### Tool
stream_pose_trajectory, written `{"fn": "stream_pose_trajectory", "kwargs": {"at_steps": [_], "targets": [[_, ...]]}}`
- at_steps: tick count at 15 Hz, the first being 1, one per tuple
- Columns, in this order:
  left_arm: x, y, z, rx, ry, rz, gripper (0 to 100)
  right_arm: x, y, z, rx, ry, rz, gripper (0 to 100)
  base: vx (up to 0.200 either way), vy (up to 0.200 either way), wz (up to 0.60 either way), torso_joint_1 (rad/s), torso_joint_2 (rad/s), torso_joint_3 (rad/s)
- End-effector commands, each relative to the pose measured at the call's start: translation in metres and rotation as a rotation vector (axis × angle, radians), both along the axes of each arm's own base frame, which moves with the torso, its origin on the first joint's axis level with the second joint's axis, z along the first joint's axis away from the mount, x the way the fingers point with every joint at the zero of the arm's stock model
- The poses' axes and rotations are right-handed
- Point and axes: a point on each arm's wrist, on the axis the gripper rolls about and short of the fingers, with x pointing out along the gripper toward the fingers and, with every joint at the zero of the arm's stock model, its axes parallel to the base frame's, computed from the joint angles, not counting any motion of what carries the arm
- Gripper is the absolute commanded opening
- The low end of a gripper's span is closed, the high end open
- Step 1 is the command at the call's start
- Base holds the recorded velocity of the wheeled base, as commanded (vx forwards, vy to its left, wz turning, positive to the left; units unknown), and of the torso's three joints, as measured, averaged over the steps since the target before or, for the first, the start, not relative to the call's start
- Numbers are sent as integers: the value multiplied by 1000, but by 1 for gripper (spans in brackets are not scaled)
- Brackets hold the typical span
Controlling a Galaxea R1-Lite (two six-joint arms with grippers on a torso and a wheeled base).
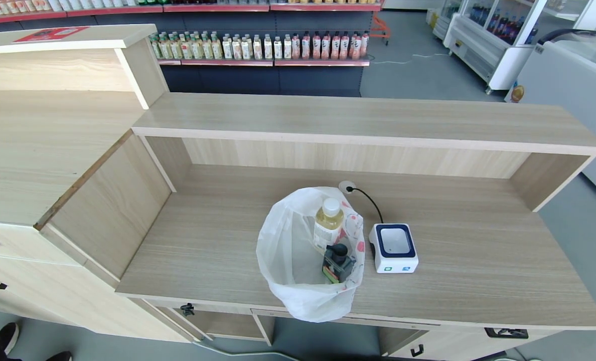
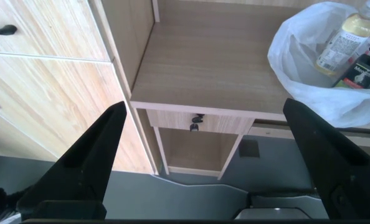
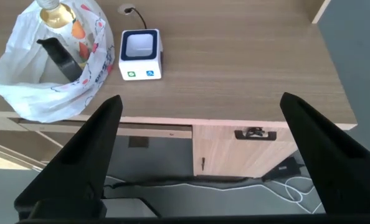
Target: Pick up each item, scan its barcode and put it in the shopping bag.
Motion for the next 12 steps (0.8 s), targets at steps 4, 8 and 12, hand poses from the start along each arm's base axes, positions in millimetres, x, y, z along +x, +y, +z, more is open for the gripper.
{"fn": "stream_pose_trajectory", "kwargs": {"at_steps": [4, 8, 12], "targets": [[0, 0, 0, 0, 0, 0, 100, 0, 0, 0, -3, -4, -1, 100, 0, 0, 0, 0, 0, 0], [0, 0, 0, -6, 0, 0, 100, 0, 0, 0, 3, -4, -2, 100, 0, 0, 0, 0, 0, 0], [0, 0, 0, 0, 6, -1, 100, 0, 0, 0, 4, -4, -4, 100, 150, -50, 0, 1, 2, 2]]}}
